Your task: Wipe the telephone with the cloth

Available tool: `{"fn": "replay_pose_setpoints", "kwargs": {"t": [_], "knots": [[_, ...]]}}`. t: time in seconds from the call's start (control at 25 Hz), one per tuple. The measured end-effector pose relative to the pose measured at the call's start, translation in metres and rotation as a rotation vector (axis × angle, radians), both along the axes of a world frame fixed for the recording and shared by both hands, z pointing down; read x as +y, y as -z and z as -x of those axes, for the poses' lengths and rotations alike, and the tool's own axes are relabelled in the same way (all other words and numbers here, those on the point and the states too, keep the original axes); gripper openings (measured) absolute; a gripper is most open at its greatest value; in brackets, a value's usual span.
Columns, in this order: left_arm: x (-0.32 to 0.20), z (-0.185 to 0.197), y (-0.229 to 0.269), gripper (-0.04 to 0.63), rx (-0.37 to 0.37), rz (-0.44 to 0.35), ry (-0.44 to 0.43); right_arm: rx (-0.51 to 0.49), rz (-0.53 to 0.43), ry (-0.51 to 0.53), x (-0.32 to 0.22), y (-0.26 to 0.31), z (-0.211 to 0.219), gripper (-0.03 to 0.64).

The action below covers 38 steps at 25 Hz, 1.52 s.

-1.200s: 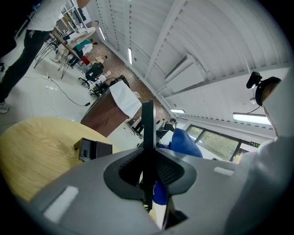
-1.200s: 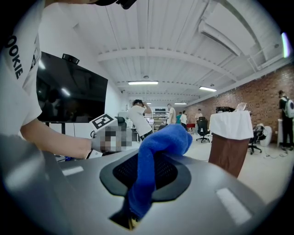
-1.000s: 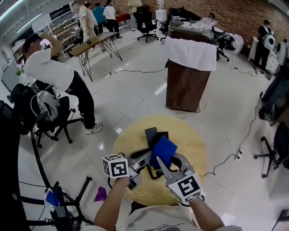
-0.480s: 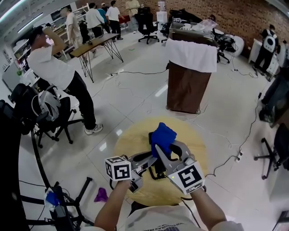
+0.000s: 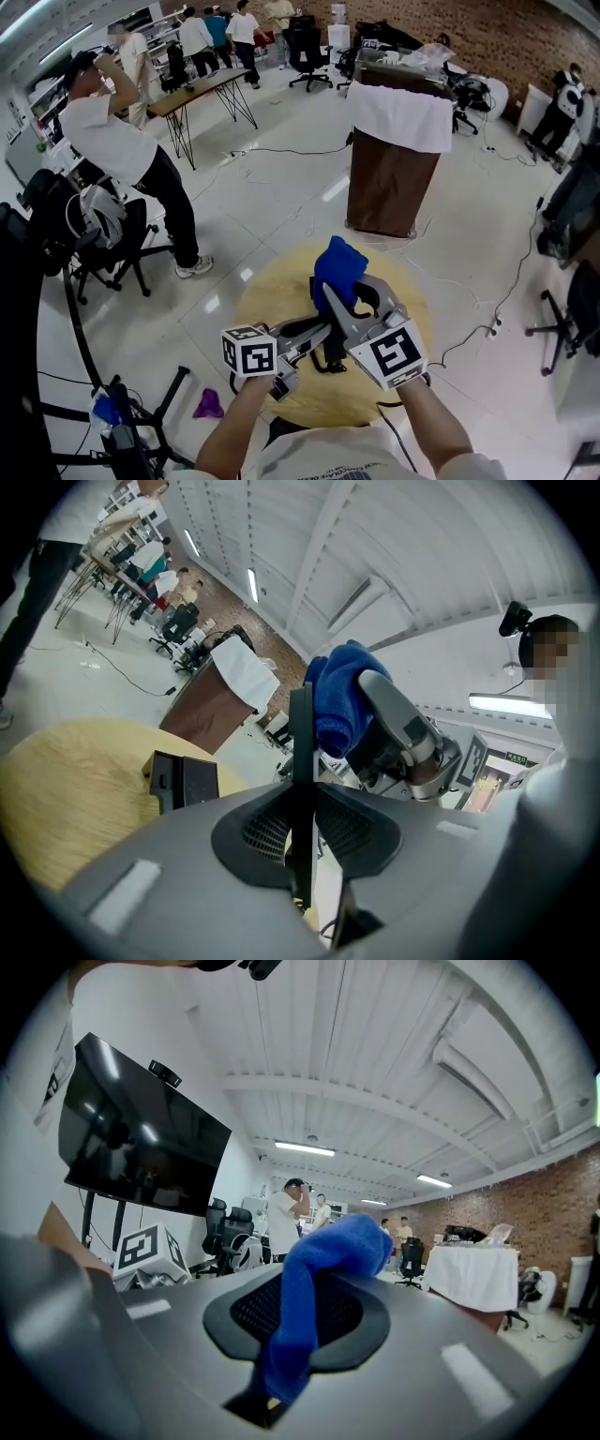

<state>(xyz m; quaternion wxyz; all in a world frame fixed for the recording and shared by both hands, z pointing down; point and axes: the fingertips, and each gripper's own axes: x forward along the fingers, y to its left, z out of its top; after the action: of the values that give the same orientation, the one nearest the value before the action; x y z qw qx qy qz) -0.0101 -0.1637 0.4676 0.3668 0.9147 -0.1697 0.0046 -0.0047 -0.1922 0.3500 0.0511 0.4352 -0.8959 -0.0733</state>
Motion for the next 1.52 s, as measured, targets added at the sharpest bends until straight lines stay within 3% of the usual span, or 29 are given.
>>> {"fn": "replay_pose_setpoints", "kwargs": {"t": [0.28, 0.64, 1.04, 1.52], "knots": [[-0.001, -0.001, -0.002, 0.064, -0.027, -0.017, 0.024, -0.001, -0.006, 0.059, 0.013, 0.009, 0.015, 0.061], [-0.001, -0.006, -0.004, 0.064, -0.082, -0.058, 0.027, -0.006, 0.075, 0.195, 0.037, -0.011, 0.062, 0.061], [0.003, 0.000, -0.005, 0.064, -0.097, -0.072, 0.025, -0.004, 0.087, 0.184, 0.019, -0.023, 0.066, 0.061], [0.005, 0.000, -0.004, 0.064, -0.100, -0.074, 0.029, -0.011, 0.033, 0.142, -0.010, 0.007, 0.049, 0.061]]}}
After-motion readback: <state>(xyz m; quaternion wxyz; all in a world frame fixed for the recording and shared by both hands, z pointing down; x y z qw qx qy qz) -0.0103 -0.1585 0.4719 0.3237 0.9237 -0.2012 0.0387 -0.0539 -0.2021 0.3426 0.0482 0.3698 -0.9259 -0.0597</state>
